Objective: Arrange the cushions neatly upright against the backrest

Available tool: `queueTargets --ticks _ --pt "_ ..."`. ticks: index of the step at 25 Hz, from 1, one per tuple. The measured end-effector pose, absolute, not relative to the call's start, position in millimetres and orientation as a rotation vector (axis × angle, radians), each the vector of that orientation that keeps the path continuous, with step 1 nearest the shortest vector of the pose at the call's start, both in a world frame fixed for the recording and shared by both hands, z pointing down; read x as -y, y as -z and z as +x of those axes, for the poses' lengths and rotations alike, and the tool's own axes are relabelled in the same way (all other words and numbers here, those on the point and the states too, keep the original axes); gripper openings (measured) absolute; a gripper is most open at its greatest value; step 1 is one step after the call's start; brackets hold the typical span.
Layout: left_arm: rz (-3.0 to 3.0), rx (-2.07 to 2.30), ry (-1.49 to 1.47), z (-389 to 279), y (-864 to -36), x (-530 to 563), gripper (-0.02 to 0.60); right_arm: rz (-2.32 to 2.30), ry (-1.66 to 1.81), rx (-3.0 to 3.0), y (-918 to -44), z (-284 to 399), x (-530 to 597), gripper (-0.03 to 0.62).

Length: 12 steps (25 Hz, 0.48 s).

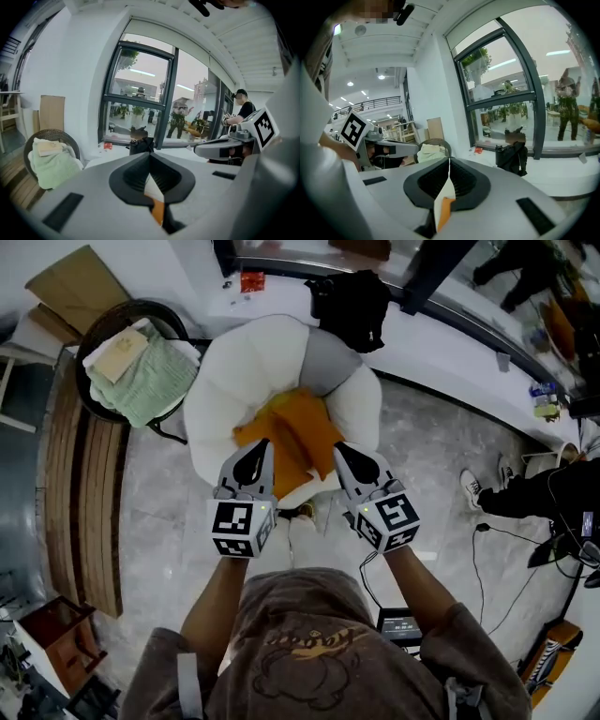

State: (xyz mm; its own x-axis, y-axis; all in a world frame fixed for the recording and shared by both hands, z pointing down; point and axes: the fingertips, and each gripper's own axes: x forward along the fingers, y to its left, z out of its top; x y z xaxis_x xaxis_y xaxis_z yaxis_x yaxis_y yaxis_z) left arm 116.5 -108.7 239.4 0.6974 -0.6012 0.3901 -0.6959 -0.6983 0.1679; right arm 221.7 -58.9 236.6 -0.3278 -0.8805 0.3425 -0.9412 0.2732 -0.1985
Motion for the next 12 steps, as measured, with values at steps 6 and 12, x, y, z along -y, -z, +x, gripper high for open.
queueTargets --ticks 6,12 --pt "2.566 1.017 -0.445 112.3 -268.0 138.1 0.005 1.712 -0.584 2.363 -264.6 212.3 90.4 0.021" --pt "2.557 1.016 -0.462 111.8 -301.2 171.8 0.005 1.713 -0.59 2.347 -296.1 206.5 118.4 0.021"
